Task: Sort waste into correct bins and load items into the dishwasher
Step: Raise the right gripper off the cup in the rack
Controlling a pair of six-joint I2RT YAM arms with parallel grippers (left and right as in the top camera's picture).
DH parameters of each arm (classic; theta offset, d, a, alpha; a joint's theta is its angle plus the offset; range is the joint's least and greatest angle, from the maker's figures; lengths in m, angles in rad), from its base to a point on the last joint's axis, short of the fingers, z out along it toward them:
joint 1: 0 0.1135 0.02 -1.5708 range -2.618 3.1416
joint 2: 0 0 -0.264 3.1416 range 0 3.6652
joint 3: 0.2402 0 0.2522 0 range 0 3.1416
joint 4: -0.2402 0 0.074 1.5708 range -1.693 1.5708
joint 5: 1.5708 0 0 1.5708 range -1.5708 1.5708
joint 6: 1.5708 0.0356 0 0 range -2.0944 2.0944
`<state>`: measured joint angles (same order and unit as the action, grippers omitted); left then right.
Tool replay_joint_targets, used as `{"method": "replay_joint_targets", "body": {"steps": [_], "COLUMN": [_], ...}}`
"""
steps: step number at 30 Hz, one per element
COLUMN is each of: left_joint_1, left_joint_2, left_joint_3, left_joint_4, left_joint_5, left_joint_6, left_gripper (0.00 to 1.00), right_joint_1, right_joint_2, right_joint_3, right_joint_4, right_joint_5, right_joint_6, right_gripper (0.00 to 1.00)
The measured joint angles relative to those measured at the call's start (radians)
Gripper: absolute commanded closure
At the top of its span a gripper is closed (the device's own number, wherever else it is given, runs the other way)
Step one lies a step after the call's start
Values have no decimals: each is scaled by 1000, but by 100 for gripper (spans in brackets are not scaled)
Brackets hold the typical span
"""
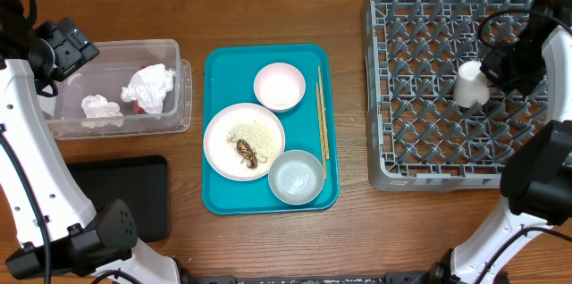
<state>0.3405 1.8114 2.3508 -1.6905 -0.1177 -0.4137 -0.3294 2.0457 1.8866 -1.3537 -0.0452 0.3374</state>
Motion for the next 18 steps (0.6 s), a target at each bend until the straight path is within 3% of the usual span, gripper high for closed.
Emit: {"method": "replay_joint_targets", "body": {"steps": [8,18], "left_joint_1": [0,0], "left_joint_2": [0,0], "left_joint_3": [0,0], "left_joint_4": [0,0], "left_joint_5": [0,0], "left_joint_6": [0,0], "left_gripper": [0,0], "right_joint_1": [44,51], "right_joint_2": [-62,-5], "right_joint_3": [19,23], "right_joint_4": [121,71], "right_joint_5": [-82,-60], "right_joint_6": [-17,-24], "right_gripper": [96,96]}}
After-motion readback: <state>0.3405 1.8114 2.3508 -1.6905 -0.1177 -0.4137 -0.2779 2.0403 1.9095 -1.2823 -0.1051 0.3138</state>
